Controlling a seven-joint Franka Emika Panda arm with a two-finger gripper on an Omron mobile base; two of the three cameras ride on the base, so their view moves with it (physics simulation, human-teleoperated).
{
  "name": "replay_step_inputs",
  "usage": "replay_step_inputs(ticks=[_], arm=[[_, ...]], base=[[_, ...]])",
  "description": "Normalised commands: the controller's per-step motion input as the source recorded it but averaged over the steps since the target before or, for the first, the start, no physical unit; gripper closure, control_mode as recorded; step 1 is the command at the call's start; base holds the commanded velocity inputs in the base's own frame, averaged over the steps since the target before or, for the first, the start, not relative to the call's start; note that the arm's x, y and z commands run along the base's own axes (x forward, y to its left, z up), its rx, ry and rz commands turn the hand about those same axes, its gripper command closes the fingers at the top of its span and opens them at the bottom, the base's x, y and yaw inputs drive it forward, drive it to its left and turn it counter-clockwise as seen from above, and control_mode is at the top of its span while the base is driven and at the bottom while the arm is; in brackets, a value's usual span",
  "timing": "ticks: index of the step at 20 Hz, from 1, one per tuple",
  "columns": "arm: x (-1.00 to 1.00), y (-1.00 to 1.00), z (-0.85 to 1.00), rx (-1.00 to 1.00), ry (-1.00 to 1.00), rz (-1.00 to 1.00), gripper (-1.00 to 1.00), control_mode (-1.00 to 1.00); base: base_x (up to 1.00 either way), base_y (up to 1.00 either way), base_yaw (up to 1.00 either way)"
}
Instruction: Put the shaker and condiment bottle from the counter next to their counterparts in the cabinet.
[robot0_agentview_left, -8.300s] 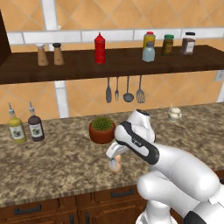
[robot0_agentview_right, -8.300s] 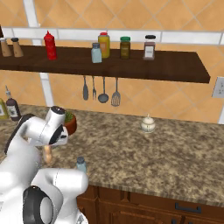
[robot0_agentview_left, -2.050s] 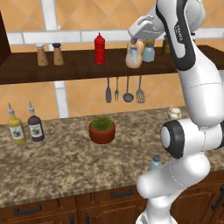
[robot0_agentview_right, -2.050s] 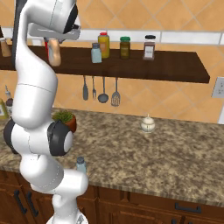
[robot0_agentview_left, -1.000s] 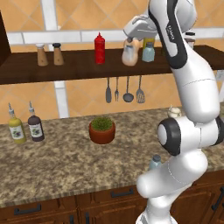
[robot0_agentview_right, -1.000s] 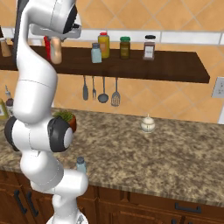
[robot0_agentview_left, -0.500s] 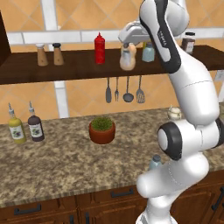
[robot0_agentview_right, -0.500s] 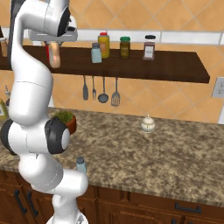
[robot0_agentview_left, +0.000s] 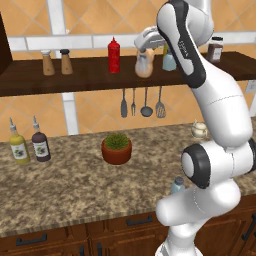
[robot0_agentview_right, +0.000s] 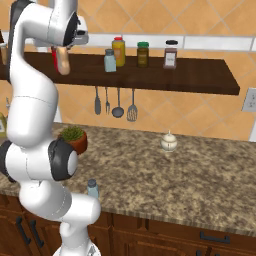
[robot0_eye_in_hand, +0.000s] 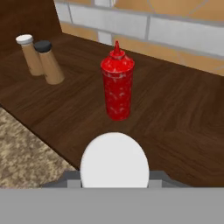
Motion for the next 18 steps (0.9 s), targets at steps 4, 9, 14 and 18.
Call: replay_step_inputs(ticks=[4,9,14,18], arm=[[0.1,0.0,0.11,0.0,-0.2,0.0,1.0,-1.0],[-0.01,-0.01,-0.05,0.0,-0.05,0.0,1.0,-1.0],[0.0,-0.03,-0.32,0.0,-0.06,0.0,1.0,-1.0],[0.0,0.0,-0.37,0.0,0.0,0.0,1.0,-1.0]], base=[[0.0,0.0,0.0],[0.0,0.0,0.0],[0.0,0.0,0.0],[0.0,0.0,0.0]])
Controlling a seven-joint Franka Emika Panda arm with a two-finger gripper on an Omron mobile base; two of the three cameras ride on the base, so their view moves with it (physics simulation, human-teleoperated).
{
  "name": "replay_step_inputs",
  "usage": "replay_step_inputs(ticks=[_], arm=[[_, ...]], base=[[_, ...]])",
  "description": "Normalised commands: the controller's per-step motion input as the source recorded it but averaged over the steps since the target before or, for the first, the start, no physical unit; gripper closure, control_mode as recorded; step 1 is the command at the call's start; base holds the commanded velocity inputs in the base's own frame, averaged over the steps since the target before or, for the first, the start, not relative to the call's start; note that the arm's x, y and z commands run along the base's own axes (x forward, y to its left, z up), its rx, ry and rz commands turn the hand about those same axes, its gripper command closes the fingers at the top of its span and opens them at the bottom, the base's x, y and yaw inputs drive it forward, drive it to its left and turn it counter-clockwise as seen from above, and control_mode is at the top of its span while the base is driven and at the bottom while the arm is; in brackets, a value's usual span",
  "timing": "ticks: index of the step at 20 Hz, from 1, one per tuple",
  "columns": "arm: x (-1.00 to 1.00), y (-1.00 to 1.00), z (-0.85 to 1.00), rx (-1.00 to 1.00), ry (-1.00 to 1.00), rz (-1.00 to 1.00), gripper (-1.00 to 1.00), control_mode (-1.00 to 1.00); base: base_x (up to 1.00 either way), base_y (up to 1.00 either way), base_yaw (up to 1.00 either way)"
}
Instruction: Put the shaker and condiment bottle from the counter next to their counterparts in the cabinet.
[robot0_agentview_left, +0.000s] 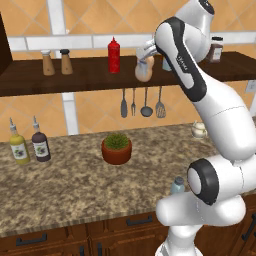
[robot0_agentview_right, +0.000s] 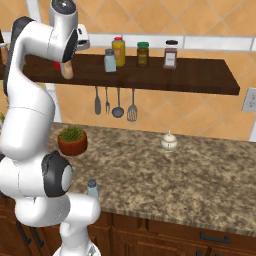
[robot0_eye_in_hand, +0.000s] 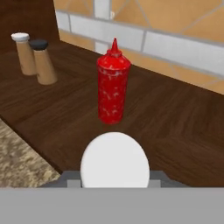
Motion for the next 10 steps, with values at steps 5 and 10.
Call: replay_step_inputs(ticks=[5,10], arm=[[0.14,0.0,-0.2,0.0,0.0,-0.01,1.0,-1.0],[0.5,0.0,0.0,0.0,0.0,-0.02,1.0,-1.0]], base=[[0.0,0.0,0.0],[0.0,0.0,0.0]])
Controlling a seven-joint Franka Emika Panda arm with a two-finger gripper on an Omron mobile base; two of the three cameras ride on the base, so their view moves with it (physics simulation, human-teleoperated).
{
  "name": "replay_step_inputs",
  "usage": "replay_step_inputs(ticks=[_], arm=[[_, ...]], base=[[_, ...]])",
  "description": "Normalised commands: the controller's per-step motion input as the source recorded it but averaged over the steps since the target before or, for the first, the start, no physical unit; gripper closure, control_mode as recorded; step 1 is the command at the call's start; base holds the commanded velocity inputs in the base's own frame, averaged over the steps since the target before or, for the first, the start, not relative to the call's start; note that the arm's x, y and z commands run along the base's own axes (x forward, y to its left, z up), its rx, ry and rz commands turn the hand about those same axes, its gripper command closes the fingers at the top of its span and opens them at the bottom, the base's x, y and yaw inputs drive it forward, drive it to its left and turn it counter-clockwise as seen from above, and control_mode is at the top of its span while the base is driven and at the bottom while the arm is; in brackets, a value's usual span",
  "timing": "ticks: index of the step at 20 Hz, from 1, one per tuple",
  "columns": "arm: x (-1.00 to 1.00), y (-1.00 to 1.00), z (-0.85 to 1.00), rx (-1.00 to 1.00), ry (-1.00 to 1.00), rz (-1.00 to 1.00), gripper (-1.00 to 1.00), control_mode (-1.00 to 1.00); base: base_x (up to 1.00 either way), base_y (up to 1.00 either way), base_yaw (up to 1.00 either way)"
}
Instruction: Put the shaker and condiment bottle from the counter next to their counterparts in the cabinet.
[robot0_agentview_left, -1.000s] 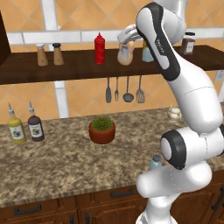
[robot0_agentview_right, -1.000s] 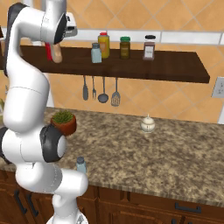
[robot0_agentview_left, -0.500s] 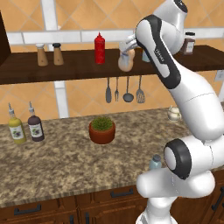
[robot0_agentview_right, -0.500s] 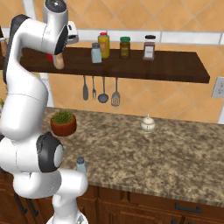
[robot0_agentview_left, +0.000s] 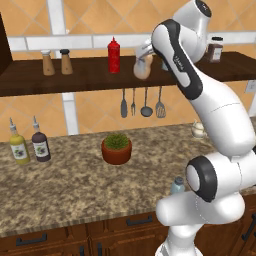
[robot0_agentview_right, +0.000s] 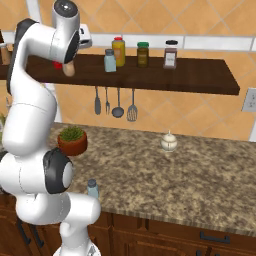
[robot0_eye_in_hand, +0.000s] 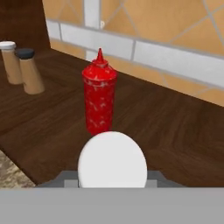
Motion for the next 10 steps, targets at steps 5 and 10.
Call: replay_step_inputs(ticks=[5,10], arm=[[0.59,0.0,0.0,0.0,0.0,-0.04,1.0,-1.0],[0.51,0.0,-0.05,0.0,0.0,-0.04,1.0,-1.0]], base=[[0.0,0.0,0.0],[0.0,0.0,0.0]])
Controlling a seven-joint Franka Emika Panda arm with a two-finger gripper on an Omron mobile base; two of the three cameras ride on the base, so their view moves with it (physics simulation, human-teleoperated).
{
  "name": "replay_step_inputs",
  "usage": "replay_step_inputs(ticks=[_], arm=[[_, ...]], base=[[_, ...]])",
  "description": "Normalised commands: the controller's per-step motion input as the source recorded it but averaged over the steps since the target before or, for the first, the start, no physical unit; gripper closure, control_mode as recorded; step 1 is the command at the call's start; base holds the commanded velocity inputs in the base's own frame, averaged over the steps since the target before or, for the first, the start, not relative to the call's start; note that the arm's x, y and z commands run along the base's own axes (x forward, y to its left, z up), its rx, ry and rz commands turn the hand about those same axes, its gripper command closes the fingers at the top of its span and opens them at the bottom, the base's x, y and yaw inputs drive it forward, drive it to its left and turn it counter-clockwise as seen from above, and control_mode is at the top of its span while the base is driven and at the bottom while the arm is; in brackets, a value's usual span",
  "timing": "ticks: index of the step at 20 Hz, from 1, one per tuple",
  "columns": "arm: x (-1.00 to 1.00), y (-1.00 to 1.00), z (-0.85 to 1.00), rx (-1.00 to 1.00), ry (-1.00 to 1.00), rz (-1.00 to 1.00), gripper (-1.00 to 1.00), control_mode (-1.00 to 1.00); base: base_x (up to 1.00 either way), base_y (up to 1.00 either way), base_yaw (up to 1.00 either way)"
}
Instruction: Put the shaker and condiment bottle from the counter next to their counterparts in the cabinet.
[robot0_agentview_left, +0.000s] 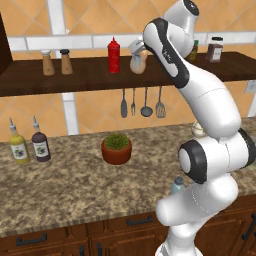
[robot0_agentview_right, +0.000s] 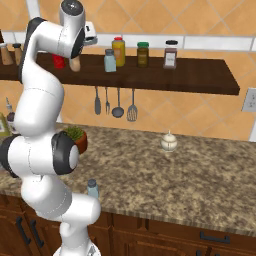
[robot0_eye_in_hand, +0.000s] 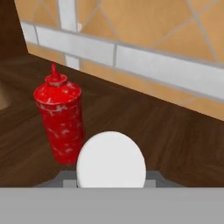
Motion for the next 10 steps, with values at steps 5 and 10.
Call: replay_step_inputs(ticks=[5,10], arm=[[0.34,0.0,-0.14,0.0,0.0,0.0,1.0,-1.0],[0.28,0.0,-0.32,0.0,0.05,0.0,1.0,-1.0]], base=[[0.0,0.0,0.0],[0.0,0.0,0.0]])
